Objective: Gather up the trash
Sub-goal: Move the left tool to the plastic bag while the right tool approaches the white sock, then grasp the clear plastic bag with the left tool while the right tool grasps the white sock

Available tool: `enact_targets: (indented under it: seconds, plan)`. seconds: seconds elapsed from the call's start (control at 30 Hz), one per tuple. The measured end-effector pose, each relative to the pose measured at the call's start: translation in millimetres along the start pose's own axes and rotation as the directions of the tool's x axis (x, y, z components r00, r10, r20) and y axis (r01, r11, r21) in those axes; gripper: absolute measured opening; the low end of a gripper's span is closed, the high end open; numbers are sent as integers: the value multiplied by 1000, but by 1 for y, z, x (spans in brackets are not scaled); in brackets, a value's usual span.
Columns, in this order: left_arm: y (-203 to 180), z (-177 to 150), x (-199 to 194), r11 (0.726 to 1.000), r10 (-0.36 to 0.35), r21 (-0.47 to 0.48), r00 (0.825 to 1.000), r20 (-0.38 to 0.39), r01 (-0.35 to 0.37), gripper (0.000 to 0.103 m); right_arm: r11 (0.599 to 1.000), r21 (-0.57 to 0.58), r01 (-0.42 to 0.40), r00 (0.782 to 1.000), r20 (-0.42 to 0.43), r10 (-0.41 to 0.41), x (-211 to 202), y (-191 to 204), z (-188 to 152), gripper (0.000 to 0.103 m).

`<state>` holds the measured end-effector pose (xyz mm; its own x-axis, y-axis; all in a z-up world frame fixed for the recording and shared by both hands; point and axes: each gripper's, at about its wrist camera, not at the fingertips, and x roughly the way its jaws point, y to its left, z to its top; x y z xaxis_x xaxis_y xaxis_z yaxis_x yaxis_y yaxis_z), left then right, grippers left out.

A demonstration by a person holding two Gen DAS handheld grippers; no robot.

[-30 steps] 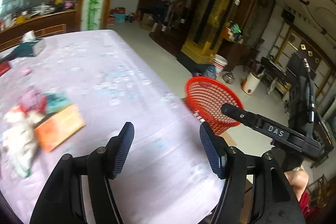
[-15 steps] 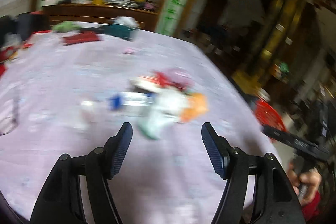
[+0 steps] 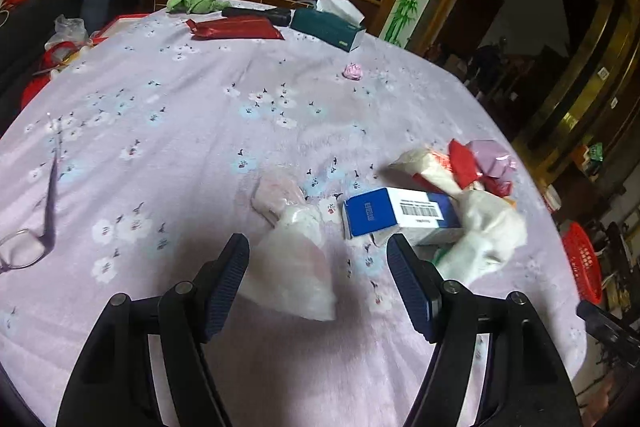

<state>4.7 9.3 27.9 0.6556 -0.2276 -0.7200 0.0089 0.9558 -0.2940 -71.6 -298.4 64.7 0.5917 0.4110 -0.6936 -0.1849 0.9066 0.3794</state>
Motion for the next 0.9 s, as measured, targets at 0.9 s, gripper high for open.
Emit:
enact_targets:
  seconds: [0.9]
  plan:
    - [-1, -44, -30, 998, -58, 35, 994, 89, 55, 34, 989, 134, -70, 996, -38, 75, 118, 52, 44, 64]
